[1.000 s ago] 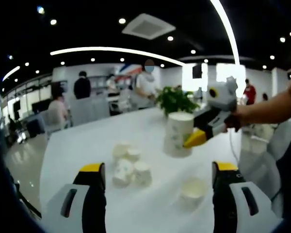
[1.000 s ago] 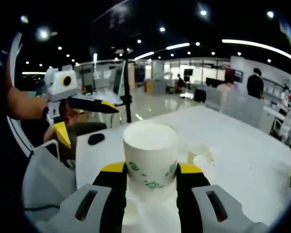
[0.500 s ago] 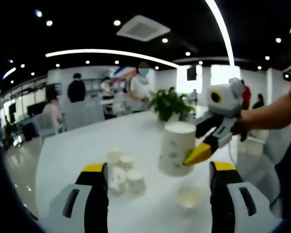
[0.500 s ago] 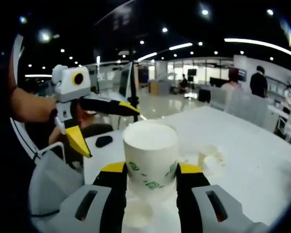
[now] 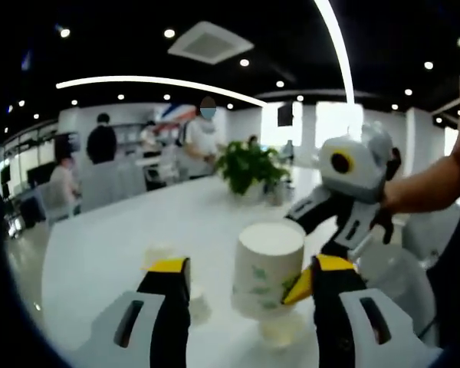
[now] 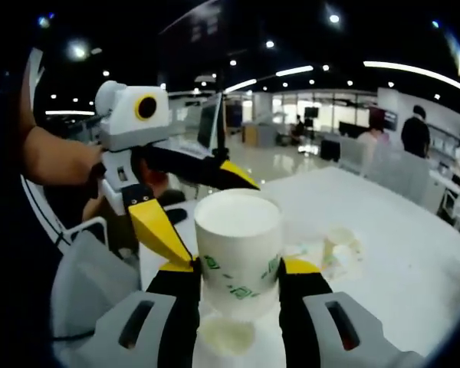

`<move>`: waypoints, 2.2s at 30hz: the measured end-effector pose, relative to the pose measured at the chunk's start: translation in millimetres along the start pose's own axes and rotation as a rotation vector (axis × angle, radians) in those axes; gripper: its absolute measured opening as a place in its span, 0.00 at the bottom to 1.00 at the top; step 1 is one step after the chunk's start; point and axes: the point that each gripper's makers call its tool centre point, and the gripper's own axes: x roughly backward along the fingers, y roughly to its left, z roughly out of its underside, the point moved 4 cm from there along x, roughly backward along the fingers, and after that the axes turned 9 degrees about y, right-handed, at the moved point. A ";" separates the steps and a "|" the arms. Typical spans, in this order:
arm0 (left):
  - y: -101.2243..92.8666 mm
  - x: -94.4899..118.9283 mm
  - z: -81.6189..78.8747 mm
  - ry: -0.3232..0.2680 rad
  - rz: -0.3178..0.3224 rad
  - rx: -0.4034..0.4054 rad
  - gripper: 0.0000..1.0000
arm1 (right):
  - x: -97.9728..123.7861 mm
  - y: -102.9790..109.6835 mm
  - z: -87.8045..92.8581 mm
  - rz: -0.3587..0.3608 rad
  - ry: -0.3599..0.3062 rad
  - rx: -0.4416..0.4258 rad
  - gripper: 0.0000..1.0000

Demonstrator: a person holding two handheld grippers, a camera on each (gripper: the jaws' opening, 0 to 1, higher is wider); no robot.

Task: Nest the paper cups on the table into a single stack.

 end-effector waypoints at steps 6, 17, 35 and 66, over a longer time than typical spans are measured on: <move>-5.0 -3.5 -2.3 -0.004 0.018 -0.001 0.60 | -0.1 6.0 -1.3 -0.006 0.004 0.021 0.37; -13.9 -4.6 -3.4 0.001 0.060 0.011 0.47 | 0.5 13.5 -4.9 -0.010 0.005 0.066 0.37; -16.8 -1.5 -5.8 0.003 0.073 0.007 0.38 | 8.3 9.0 -10.7 0.025 -0.009 0.145 0.41; -10.2 47.9 -39.1 -0.233 0.224 -0.065 0.38 | 71.1 -22.0 -18.7 0.057 -0.248 -0.014 0.95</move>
